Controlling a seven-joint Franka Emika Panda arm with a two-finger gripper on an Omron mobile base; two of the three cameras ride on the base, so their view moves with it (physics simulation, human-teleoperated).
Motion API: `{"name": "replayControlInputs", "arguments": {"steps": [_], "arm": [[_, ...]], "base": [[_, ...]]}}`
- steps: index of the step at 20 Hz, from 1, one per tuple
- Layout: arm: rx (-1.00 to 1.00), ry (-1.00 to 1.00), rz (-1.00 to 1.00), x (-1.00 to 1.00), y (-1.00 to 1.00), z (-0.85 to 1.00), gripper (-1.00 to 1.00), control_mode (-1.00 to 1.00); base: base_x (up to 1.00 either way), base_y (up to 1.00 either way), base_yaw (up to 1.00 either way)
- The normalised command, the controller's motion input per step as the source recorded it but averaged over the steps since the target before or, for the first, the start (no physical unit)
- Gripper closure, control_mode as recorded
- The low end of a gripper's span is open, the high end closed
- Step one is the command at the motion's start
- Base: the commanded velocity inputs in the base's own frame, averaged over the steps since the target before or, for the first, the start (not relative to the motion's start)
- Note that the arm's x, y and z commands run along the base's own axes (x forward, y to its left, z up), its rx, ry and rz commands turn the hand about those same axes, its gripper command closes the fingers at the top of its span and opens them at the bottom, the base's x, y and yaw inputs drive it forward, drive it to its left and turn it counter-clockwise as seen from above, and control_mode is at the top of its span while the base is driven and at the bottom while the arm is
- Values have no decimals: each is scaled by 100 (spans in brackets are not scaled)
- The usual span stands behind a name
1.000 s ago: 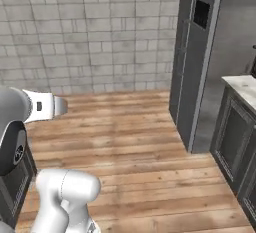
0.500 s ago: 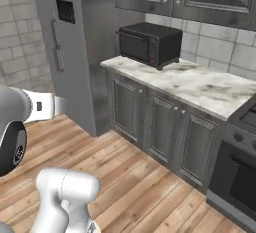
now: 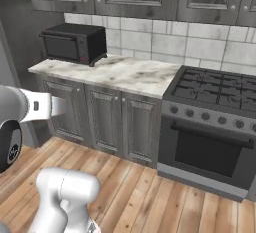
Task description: Open the cabinet directly in front. Then move the liquor and the mug to the dining counter with the jar on it.
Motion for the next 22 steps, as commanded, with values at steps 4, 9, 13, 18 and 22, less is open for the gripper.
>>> {"name": "replayControlInputs", "arguments": {"steps": [4, 9, 13, 18, 22], "arm": [[0, 0, 0, 0, 0, 0, -100, 100], [0, 0, 0, 0, 0, 0, -100, 100], [0, 0, 0, 0, 0, 0, -100, 100], [0, 0, 0, 0, 0, 0, -100, 100], [0, 0, 0, 0, 0, 0, -100, 100]], "base": [[0, -2, 0], [-4, -86, -1], [-34, -100, -8], [-14, -100, -13], [0, -100, -13]]}}
